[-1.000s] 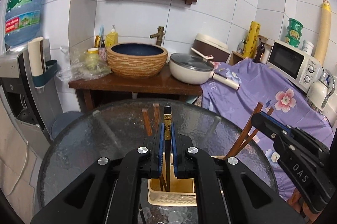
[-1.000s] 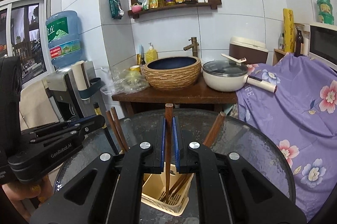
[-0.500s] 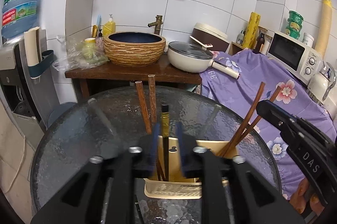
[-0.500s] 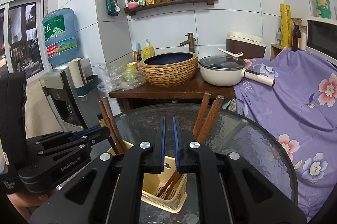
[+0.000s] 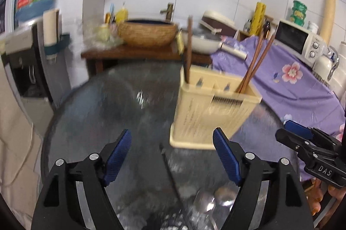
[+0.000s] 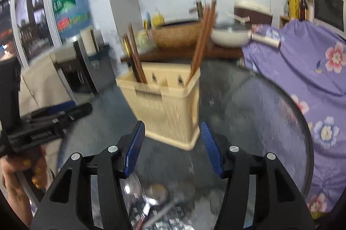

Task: Organize utensils
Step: 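Move both tools back down to the remaining utensils on the table, then grasp a black chopstick with the left tool while the right tool grasps a metal spoon, then lift the black chopstick and the spoon and carry them above the caddy, then lower the black chopstick into the caddy with the left tool while the right tool lowers the spoon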

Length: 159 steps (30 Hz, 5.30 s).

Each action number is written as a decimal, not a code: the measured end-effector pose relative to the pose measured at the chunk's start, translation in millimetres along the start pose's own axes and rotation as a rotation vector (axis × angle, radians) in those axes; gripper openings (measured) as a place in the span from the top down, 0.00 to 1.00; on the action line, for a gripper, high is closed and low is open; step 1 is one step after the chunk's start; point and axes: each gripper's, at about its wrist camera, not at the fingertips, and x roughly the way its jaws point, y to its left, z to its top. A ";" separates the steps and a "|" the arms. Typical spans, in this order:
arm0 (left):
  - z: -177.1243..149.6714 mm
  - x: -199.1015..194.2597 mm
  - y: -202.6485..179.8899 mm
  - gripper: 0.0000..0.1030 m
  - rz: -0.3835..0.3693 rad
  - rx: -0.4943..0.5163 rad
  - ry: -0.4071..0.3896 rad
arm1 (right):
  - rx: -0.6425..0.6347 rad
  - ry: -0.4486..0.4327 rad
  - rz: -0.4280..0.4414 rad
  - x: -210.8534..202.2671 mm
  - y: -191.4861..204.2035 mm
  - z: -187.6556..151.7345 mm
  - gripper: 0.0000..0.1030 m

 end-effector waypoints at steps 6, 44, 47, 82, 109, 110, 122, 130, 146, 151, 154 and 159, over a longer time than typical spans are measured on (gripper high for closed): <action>-52.4 25.6 19.8 0.44 0.044 -0.009 0.132 | 0.025 0.186 -0.101 24.3 -5.2 -57.0 0.47; -48.8 110.1 15.5 0.63 0.109 0.040 0.294 | 0.035 0.370 -0.199 85.6 1.3 -85.5 0.63; -46.3 112.4 14.6 0.64 0.102 0.039 0.301 | 0.009 0.356 -0.185 88.5 -4.4 -82.9 0.63; -32.8 133.4 0.9 0.93 0.097 0.022 0.307 | -0.039 0.304 -0.085 95.8 -14.6 -77.9 0.64; 13.4 -18.1 -19.2 0.93 -0.041 0.035 -0.033 | -0.193 -0.061 -0.036 -2.6 13.3 -39.5 0.64; 14.4 -20.6 -18.7 0.93 -0.042 0.037 -0.040 | -0.200 -0.072 -0.036 -6.3 15.3 -37.1 0.64; 41.2 -64.3 -24.9 0.93 -0.064 0.063 -0.151 | -0.206 -0.126 -0.008 -27.5 22.0 -9.3 0.64; 77.4 -88.4 -36.0 0.93 -0.123 0.079 -0.187 | -0.219 -0.187 -0.032 -37.7 28.9 24.7 0.64; 179.6 -81.9 -50.1 0.93 -0.110 -0.006 -0.250 | -0.276 -0.335 -0.225 -15.0 43.7 133.1 0.64; 194.1 -69.9 -49.5 0.93 -0.065 -0.016 -0.282 | -0.318 -0.358 -0.304 9.2 46.1 151.7 0.64; 193.1 -56.9 -48.8 0.93 -0.051 -0.014 -0.270 | -0.341 -0.361 -0.333 22.2 46.6 151.6 0.64; 175.6 -34.9 -50.3 0.93 -0.026 0.009 -0.243 | -0.379 -0.356 -0.353 42.1 49.2 133.8 0.64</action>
